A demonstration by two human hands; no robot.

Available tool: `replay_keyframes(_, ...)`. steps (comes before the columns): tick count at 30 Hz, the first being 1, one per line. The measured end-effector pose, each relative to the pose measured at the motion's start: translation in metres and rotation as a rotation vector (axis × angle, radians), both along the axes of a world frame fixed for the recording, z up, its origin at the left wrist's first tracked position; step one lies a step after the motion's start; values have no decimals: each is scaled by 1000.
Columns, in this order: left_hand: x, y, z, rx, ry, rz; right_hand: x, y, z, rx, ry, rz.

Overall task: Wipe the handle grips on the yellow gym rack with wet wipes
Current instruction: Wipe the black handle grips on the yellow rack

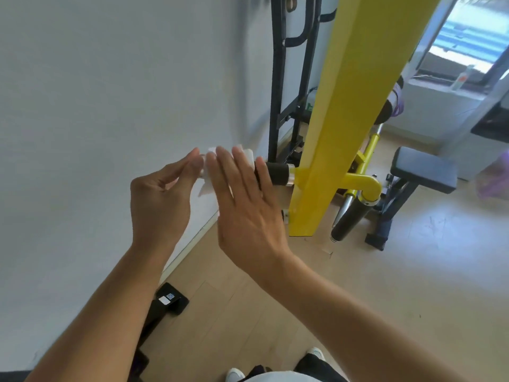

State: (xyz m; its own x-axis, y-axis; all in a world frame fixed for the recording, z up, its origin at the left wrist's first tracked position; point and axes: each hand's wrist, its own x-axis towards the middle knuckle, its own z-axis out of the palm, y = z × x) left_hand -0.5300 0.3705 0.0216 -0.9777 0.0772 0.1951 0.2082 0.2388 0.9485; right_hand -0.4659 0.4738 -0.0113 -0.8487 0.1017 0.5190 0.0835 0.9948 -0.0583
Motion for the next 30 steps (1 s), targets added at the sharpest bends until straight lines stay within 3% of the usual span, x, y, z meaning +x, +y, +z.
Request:
replay_keyframes(3,-2,1,1,5,-21,11,21,18,-4,41,-68,-96)
replay_keyframes(7,-7,5,3,-6,-16,8,29,23,-5,-30,-17,-201)
replay_keyframes(13,-15,4,-2,-21,50,-45,-13,-11,3,10,-62,-16)
replay_keyframes(16,-19,4,-2,14,37,-35,0,9,2,77,-115,-77)
replay_keyframes(20,-20,7,-6,20,79,-21,16,32,9,-43,-59,-174)
replay_keyframes(30,-19,0,-8,28,113,-50,-32,42,37,-214,16,322)
